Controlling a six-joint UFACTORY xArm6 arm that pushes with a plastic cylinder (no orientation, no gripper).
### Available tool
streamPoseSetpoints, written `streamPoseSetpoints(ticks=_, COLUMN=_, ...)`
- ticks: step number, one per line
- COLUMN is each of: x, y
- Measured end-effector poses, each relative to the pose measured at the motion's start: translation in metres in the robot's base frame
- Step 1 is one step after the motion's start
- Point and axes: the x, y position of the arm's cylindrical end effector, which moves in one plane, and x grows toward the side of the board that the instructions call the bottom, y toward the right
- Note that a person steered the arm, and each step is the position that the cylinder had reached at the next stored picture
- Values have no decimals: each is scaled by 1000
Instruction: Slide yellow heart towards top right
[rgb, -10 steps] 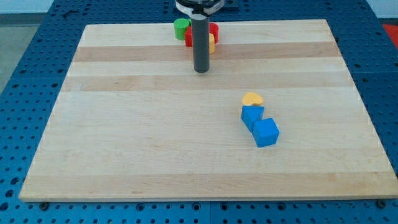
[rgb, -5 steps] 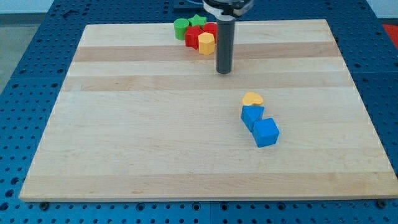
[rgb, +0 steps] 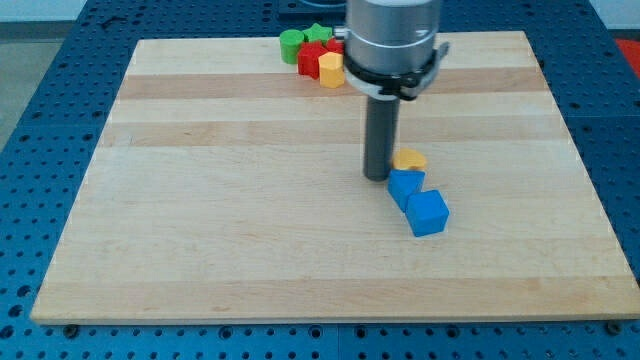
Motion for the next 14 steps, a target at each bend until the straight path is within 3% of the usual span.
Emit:
streamPoseSetpoints(ticks=1, x=0, y=30)
streamPoseSetpoints(ticks=4, x=26, y=34)
streamPoseSetpoints(ticks=5, x=16, y=62)
streamPoseSetpoints(ticks=7, x=-58, y=104)
streamPoseSetpoints(ticks=10, x=-42, y=117)
streamPoseSetpoints(ticks=11, x=-54, y=136)
streamPoseSetpoints(ticks=13, x=-127, y=143)
streamPoseSetpoints(ticks=14, x=-128, y=143)
